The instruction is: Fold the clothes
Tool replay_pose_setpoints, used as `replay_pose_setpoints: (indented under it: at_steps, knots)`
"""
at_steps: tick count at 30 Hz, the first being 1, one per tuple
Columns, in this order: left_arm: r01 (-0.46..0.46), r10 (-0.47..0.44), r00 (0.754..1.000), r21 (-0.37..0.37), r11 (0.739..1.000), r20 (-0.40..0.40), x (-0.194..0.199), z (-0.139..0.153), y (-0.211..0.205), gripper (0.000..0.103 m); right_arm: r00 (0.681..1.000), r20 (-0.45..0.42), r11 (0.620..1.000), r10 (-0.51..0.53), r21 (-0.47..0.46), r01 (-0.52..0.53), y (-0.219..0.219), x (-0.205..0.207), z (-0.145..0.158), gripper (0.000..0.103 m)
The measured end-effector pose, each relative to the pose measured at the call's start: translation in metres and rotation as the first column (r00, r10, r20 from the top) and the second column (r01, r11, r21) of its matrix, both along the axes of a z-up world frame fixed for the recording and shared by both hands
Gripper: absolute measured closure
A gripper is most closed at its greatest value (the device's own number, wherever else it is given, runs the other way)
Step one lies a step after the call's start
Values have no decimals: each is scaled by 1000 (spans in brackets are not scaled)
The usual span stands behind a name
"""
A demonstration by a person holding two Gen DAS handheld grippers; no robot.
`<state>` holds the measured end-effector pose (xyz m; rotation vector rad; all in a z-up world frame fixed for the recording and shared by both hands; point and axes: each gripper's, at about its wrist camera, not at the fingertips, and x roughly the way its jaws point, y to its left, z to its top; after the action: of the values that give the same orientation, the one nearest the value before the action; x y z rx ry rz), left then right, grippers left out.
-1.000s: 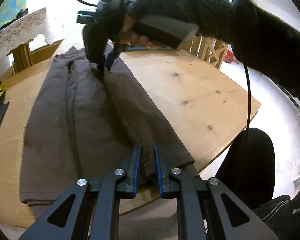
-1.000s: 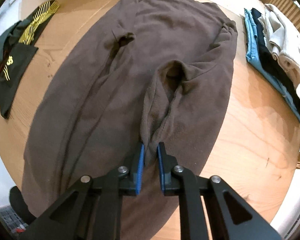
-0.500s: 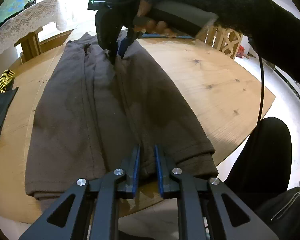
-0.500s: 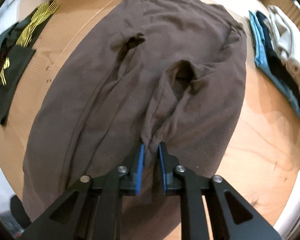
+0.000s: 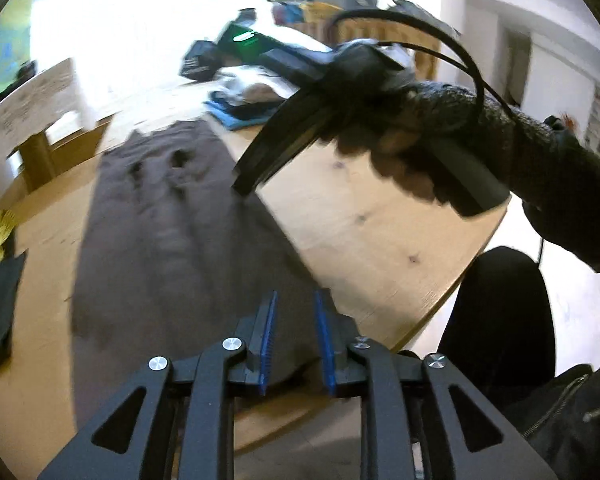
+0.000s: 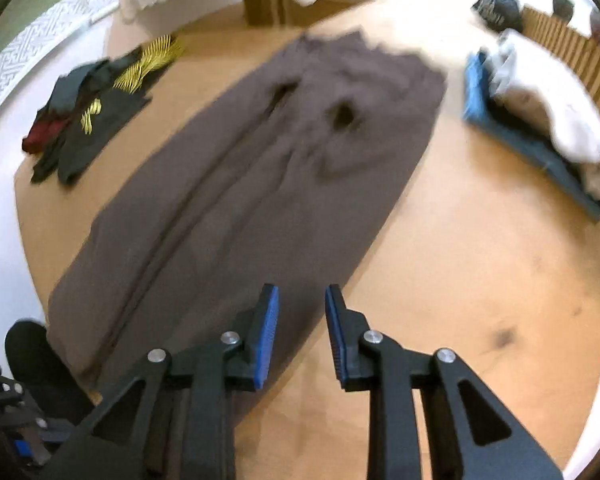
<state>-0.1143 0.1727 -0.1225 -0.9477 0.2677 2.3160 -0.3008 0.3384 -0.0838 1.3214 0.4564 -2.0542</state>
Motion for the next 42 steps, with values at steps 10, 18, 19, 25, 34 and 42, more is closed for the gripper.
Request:
replay_pose_setpoints:
  at_steps: [10,18,19,25,34,42]
  knots:
    - [2,-1,1000,-14,1000,28,6,-7,-36,76,999,7,992,45,-115,-44,31,35,18,69]
    - [73,-73,997,-95,993,5,31,-23,-22,71,997,58,985,48,-169,-38,60,92,5,66]
    - [87,-88,996,-94,992,-1,34,-25,-14,71,997,53,986,55,-159,-46,58,98,3,66]
    - [122,-131,990,-160,980,-46,39,-34,13,71,993,46,984,111,-147,-103,55,118,-2,65]
    - [74,-130,977,-301,951,-170,42,-38,32,93,988,99,990,121,-91,-112,41,110,-30,65]
    - [-6,-185,914,-466,885,-362,59,-18,33,94,986,86,989,141,-44,-138,40,113,-29,65]
